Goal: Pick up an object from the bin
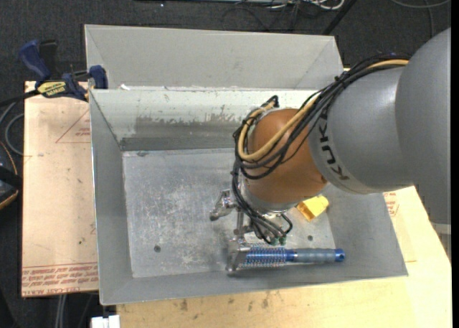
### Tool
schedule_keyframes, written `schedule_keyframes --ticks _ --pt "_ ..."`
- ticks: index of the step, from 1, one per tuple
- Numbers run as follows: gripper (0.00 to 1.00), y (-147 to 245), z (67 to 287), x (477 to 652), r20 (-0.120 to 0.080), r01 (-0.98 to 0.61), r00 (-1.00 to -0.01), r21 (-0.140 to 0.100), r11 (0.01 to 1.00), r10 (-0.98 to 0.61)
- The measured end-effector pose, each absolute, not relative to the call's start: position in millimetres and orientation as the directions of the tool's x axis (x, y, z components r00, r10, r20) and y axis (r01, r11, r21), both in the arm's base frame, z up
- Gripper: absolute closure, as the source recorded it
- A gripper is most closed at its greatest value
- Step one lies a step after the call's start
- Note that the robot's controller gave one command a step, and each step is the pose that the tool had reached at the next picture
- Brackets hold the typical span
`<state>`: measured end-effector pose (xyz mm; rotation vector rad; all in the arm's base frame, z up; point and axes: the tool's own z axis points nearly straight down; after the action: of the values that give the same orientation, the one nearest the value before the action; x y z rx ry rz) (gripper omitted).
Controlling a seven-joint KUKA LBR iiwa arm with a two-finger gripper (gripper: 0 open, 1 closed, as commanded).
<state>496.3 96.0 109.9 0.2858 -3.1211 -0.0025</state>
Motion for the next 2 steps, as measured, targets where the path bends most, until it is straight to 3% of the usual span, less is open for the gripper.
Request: schedule_keyframes --ticks 1,2 --pt "0.00 21.7 160.6 518.4 -0.005 0.033 -0.999 -0.001 0.999 0.033" --pt "0.00 22.1 87.0 483.2 -0.008 -0.199 -0.980 0.000 0.980 -0.199"
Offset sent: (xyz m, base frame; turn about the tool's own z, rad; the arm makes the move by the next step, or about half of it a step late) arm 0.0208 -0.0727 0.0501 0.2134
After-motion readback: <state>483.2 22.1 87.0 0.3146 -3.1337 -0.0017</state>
